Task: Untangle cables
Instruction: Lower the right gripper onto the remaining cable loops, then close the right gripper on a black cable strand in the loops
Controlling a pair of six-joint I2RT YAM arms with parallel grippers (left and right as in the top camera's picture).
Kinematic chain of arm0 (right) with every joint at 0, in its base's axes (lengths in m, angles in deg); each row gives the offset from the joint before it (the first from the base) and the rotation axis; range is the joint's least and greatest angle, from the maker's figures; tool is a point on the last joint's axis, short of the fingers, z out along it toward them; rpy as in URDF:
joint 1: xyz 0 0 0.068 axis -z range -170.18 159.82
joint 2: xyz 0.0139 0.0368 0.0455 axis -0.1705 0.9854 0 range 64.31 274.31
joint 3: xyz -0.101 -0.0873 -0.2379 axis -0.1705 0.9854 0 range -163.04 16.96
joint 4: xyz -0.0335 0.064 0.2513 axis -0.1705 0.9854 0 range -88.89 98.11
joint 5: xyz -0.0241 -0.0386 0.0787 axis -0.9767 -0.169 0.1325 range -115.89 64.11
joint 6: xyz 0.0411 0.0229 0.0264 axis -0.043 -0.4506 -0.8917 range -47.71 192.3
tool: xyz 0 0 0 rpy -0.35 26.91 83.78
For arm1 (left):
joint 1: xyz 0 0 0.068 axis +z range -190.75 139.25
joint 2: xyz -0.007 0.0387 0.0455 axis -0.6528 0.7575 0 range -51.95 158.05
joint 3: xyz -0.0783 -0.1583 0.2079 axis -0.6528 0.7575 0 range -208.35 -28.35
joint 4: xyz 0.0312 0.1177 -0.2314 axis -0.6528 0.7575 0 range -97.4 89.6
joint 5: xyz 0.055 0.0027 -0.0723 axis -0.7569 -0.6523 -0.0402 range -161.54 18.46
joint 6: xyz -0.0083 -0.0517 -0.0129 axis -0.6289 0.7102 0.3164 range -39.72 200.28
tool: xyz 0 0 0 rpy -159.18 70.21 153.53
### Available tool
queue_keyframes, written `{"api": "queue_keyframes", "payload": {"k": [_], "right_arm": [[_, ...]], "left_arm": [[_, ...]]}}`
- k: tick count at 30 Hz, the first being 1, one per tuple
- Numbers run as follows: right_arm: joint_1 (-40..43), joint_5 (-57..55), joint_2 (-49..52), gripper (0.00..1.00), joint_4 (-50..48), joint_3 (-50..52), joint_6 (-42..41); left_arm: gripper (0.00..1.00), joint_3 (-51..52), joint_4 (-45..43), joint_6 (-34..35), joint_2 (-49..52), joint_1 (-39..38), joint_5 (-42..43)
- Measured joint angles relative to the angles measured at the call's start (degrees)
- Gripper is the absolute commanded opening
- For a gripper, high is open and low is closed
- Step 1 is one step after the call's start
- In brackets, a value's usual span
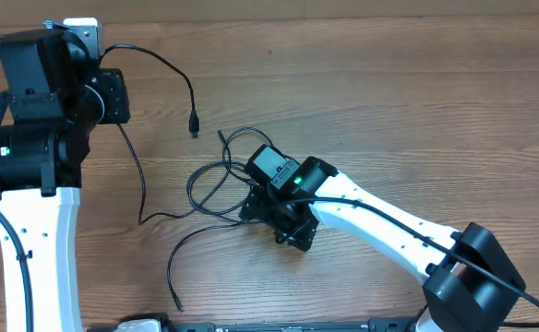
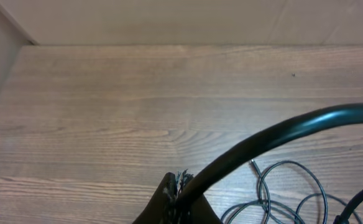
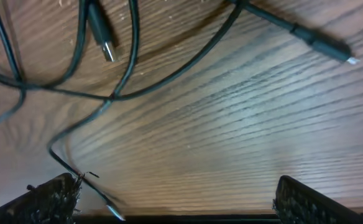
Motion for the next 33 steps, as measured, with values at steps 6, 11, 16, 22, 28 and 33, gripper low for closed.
{"api": "queue_keyframes", "payload": {"k": [6,11,16,22,28,33], "right_arm": [[-0.96,0.92,1.99,1.00,-7.67,0.02,-8.55],[-1.01,0.85,5.60,1.00,-8.72,0.02,-16.81],[-1.03,0.87,10.01,1.00,-13.92,0.02,-22.18],[-1.01,-0.37,12.13,0.87,-15.37,0.04,-24.11],[-0.96,-3.19,12.15,0.60,-15.58,0.04,-24.68],[-0.44,-4.55,12.15,0.23,-15.52,0.04,-24.41]], "left_arm": [[0.05,0.39,-0.39,0.11,0.79,0.00,0.48],[0.04,0.44,-0.42,0.26,0.79,0.00,0.61],[0.04,0.46,-0.50,0.61,0.79,0.00,0.63],[0.04,0.50,-0.63,1.09,0.79,0.00,0.79],[0.04,0.50,-0.66,1.33,0.79,0.00,0.83],[0.04,0.50,-0.68,1.46,0.79,0.00,0.83]]}}
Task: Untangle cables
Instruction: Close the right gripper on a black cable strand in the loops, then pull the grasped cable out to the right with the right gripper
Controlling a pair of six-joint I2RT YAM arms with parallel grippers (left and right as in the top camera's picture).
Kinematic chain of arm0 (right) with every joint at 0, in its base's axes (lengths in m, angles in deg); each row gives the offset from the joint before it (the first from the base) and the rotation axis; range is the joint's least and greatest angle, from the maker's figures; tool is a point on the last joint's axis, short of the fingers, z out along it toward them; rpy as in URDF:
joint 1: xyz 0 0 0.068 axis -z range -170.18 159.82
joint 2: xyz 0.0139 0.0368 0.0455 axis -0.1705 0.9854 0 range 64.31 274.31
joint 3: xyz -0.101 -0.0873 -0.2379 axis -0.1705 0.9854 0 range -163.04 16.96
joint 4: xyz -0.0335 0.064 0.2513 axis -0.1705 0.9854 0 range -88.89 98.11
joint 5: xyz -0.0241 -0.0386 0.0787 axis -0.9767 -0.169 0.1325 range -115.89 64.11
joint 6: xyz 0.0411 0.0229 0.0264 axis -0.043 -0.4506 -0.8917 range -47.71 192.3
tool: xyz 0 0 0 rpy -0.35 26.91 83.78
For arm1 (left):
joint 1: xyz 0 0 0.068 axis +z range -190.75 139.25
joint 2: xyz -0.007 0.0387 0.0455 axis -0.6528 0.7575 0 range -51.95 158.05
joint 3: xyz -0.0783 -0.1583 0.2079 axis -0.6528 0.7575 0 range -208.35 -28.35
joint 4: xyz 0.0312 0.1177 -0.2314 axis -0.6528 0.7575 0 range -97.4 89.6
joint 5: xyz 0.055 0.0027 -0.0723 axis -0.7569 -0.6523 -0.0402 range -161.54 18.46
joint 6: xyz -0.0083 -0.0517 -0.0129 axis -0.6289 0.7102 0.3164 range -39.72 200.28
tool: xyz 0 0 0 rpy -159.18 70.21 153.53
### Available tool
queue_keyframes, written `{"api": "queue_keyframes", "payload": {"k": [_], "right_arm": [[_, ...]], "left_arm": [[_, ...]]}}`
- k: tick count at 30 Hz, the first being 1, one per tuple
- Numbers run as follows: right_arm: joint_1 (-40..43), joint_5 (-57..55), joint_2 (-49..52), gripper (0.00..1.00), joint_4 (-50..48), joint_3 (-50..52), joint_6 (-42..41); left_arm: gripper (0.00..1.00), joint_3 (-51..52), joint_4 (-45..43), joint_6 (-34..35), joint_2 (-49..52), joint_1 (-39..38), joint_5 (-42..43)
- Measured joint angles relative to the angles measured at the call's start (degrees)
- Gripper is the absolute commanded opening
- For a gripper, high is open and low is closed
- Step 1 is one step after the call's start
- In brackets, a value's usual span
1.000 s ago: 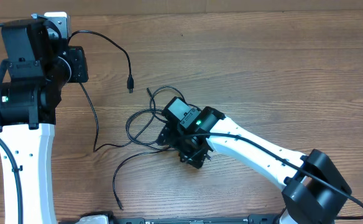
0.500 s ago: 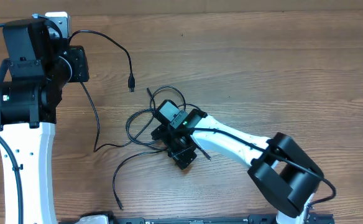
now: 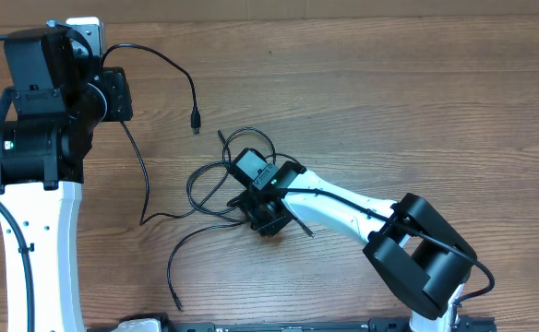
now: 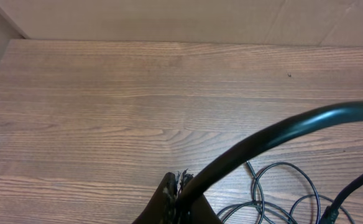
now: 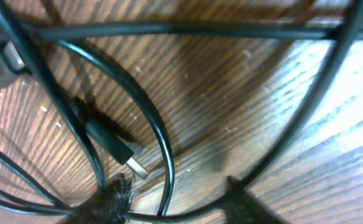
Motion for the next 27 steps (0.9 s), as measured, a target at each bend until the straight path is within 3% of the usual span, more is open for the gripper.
{"api": "queue_keyframes", "payload": {"k": [3,5,12,19,27], "right_arm": [[0.68,-0.63,-0.02,0.08,0.02,0.00,0.52],[1.14,-0.96,-0.02,0.04,0.22,0.00,0.66],[2.51,-2.34,-0.02,0.04,0.48,0.02,3.50],[7.21,-2.91,-0.02,0.04,2.23,-0.33,15.50],[19.32,-5.42,-2.82,0.04,7.85,-2.54,29.94]], "left_arm": [[0.04,0.00,-0.09,0.00,0.00,0.00,0.02],[0.04,0.00,-0.11,0.02,0.00,0.00,0.04],[0.04,0.00,-0.11,0.02,0.00,0.00,0.17],[0.04,0.00,-0.11,0.02,0.00,0.00,0.17],[0.04,0.00,-0.11,0.00,0.00,0.00,0.15]]}}
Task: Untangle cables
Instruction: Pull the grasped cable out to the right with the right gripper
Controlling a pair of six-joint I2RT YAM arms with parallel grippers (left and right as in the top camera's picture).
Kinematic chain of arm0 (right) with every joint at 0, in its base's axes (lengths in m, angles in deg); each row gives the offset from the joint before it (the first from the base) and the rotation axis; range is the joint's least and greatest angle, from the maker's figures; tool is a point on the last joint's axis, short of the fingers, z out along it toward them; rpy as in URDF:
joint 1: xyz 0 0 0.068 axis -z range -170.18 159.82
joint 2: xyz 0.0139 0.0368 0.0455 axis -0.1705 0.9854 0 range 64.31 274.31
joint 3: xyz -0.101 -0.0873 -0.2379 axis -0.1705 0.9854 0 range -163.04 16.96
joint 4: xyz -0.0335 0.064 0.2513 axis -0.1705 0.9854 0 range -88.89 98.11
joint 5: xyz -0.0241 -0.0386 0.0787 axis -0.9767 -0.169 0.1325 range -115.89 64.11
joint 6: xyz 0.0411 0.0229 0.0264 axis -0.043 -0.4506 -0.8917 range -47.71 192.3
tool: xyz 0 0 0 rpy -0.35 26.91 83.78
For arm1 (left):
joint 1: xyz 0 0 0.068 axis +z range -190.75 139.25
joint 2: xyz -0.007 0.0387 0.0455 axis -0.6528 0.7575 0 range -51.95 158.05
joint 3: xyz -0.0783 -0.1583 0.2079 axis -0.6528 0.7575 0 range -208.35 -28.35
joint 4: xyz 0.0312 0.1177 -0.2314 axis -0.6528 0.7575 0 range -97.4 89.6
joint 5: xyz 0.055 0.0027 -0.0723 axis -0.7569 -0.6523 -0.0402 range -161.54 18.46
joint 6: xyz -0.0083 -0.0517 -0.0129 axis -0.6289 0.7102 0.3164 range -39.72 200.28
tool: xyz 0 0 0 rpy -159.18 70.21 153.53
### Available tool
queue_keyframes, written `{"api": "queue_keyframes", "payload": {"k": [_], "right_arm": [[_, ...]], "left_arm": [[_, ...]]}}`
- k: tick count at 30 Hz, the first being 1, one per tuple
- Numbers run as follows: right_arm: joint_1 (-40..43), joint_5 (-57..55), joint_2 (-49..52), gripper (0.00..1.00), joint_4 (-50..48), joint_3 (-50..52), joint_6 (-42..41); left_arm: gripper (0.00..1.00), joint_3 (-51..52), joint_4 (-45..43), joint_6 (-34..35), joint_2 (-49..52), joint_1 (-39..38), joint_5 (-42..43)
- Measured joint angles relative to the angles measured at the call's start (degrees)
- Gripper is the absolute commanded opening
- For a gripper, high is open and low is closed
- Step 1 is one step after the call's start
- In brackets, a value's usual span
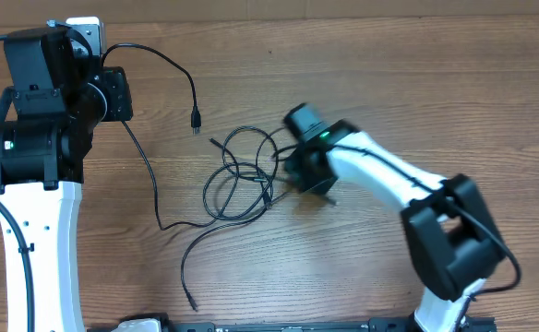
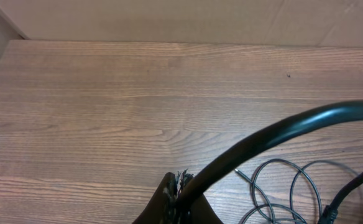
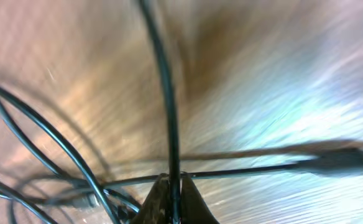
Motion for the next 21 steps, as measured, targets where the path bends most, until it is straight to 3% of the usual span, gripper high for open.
{"api": "queue_keyframes", "payload": {"k": [8,21], "right_arm": [[12.37,-2.91,-7.39,0.04,5.86,-7.85,15.69],[21.79,-11.19,-10.45,0.04,21.07,-39.32,32.24]], "left_arm": [[0.04,0.00,0.24,0.00,0.24,0.00,0.00],[0.04,0.20,1.11,0.00,5.35,0.00,0.00]]}}
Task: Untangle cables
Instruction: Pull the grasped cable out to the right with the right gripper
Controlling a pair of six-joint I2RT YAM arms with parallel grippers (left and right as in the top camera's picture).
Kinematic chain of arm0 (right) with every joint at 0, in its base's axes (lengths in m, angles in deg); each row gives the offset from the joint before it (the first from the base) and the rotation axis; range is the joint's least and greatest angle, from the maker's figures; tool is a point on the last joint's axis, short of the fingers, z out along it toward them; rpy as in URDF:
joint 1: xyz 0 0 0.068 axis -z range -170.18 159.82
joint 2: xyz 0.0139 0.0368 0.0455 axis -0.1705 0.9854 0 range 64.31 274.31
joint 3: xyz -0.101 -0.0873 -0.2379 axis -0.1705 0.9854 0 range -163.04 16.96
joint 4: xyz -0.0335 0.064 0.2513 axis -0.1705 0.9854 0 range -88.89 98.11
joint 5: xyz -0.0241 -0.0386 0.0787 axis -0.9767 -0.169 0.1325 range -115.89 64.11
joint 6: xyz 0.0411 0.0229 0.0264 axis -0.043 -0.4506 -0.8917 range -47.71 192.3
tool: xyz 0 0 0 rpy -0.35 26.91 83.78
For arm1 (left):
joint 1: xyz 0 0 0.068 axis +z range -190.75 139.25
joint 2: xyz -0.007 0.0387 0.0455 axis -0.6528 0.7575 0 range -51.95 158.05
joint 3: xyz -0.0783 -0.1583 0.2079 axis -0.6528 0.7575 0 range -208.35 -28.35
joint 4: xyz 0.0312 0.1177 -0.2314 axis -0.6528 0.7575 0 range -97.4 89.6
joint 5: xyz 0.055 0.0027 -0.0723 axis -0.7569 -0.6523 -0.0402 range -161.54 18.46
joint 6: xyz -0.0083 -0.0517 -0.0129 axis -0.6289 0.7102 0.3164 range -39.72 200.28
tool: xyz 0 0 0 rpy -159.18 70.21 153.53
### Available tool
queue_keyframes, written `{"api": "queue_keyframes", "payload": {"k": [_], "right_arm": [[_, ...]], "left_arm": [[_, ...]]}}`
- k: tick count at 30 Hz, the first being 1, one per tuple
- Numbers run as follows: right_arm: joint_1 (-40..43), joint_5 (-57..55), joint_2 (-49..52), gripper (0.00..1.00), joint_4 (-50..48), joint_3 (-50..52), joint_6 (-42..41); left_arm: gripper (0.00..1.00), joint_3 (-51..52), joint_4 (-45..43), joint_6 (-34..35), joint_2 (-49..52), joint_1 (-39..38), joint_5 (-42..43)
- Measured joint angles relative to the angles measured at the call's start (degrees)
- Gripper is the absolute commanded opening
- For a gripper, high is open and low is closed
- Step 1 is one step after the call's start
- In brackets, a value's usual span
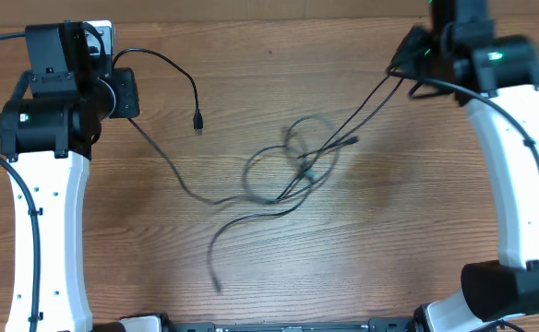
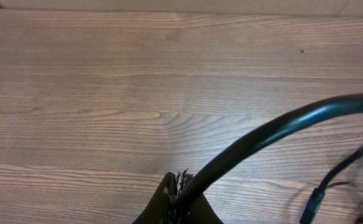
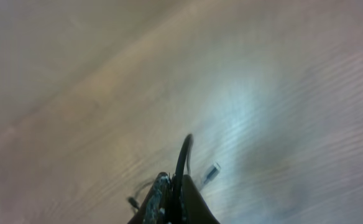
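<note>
Thin black cables (image 1: 297, 166) form a loose tangle of loops at the table's middle, blurred by motion. My left gripper (image 1: 120, 95) at the far left is shut on one black cable (image 2: 275, 130), which arcs away to a free plug (image 1: 196, 120) and also runs down toward the tangle. My right gripper (image 1: 408, 57) is high at the far right, shut on another cable (image 3: 183, 155) whose strands stretch taut down to the loops. A small plug (image 3: 211, 172) dangles below it. A loose cable end (image 1: 216, 284) lies near the front.
The wooden table (image 1: 389, 231) carries only the cables. A white block (image 1: 99, 32) sits behind the left arm at the far left corner. The right arm's white links (image 1: 519, 184) run along the right side.
My right gripper, shut on a cable, has gone from the table's middle up to the far right corner. The tangle has shifted right and stretched out. The left gripper keeps its hold.
My right gripper was open low over the tangle, right of its loops. Then it was down among the loops at the middle. Then it was shut on a strand further right, and now holds it high at the far right with the loops drawn out. My left gripper held its cable throughout.
</note>
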Motion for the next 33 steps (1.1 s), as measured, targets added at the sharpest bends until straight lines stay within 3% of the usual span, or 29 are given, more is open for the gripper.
{"api": "queue_keyframes", "payload": {"k": [6,11,24,33], "right_arm": [[1.27,-5.55,-0.50,0.04,3.67,-15.06,4.50],[4.96,-11.50,-1.40,0.04,6.12,-21.86,8.79],[25.22,-17.35,-0.74,0.04,6.03,-23.32,12.70],[38.60,-13.14,4.37,0.04,6.12,-23.32,13.16]], "left_arm": [[0.05,0.02,-0.04,0.00,0.17,0.00,0.00],[0.04,0.02,-0.04,0.00,0.17,0.00,0.00],[0.05,0.02,0.02,0.00,0.17,0.00,0.00],[0.04,0.02,0.17,0.00,0.17,0.00,0.00]]}}
